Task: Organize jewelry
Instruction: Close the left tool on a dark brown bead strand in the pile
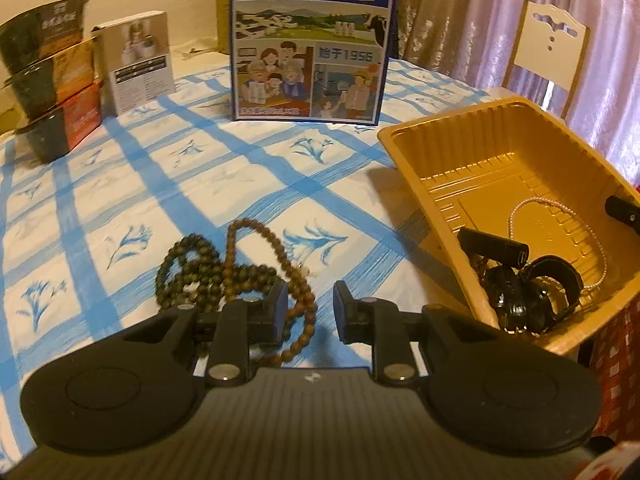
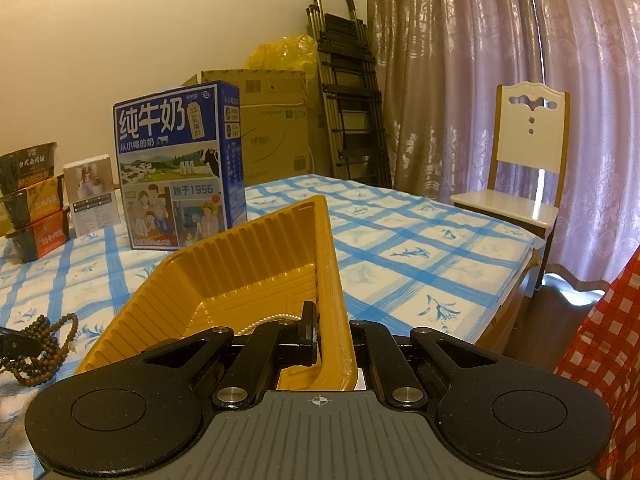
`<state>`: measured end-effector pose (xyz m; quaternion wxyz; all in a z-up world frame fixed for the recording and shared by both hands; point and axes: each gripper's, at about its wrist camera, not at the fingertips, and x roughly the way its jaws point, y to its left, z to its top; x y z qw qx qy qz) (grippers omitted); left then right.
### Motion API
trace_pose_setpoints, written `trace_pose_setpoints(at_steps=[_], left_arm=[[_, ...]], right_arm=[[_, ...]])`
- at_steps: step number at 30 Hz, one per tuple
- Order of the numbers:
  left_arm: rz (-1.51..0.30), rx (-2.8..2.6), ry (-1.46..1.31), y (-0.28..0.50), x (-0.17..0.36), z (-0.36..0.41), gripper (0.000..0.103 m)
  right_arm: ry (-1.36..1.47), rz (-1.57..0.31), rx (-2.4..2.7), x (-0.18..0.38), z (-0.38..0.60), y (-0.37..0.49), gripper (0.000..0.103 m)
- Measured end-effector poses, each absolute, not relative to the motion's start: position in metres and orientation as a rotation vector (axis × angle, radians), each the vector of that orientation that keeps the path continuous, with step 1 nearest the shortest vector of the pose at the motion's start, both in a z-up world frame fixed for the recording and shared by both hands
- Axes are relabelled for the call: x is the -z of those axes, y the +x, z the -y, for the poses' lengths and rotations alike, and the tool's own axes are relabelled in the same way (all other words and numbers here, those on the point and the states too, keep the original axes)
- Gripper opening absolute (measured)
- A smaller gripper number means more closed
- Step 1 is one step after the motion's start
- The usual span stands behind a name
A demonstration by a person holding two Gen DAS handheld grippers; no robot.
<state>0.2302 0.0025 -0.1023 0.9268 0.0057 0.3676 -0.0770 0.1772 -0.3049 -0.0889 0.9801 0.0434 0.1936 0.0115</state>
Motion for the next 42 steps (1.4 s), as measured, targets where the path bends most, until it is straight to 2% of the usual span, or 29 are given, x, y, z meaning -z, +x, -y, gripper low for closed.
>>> trace_pose_setpoints(at_steps=[15, 37, 42], left_arm=[[-0.787, 0.215, 0.116, 0.282, 0.13, 0.013, 0.021], [-0.79, 0.261, 0.162, 0.275, 0.136, 0.017, 0.021], [-0.789, 0.267, 0.178, 0.275, 0.136, 0.017, 0.016]], right_arm=[[0.086, -0.39, -0.023, 0.089, 0.304, 0.178, 0.004], [0.084, -0.392, -0.024, 0.09, 0.306, 0.177, 0.004], [0.084, -0.391, -0.022, 0.091, 0.305, 0.177, 0.004]])
